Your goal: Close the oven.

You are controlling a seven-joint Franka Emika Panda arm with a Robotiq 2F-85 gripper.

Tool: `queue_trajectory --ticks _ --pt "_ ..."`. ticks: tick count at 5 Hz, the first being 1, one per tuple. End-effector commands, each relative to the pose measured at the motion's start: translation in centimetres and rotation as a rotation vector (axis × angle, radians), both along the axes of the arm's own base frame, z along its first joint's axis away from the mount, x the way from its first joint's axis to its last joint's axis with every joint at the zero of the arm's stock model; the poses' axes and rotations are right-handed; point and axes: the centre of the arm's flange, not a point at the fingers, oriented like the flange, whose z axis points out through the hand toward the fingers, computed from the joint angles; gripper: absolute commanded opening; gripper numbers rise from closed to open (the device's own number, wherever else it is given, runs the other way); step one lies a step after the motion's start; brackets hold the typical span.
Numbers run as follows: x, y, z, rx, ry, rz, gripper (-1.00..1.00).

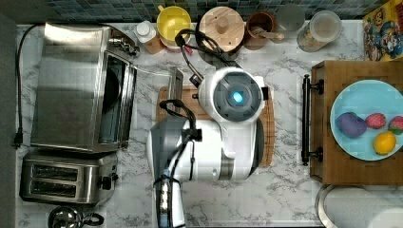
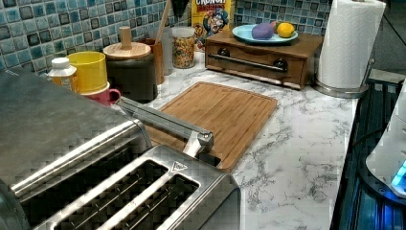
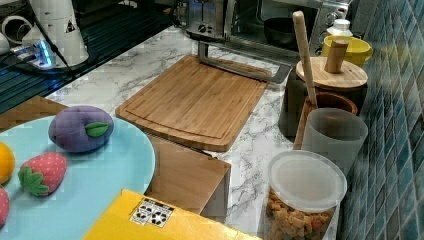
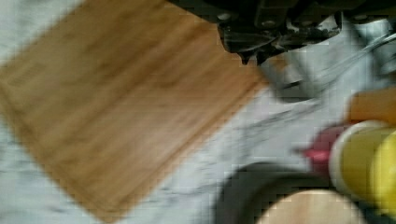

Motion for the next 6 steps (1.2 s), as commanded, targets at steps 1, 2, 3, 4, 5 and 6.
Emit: queue_trajectory --ticks 1,2,3,4,5,6 --pt "-9.4 -4.5 -5.4 0.157 -0.099 0.172 -1.00" --pt "-10.1 -5.3 -8.2 0.212 -0.146 0.295 -1.00" --pt "-8.9 -3.5 -9.6 0.266 -0.150 0.388 -1.00" --pt "-7.8 -0.9 -10.6 0.309 -0.147 0.496 -1.00" --pt "-8.0 -0.4 -11.0 0.332 -0.226 0.512 -1.00" --pt "-6.7 -0.8 -13.2 0.356 -0.245 0.488 -1.00"
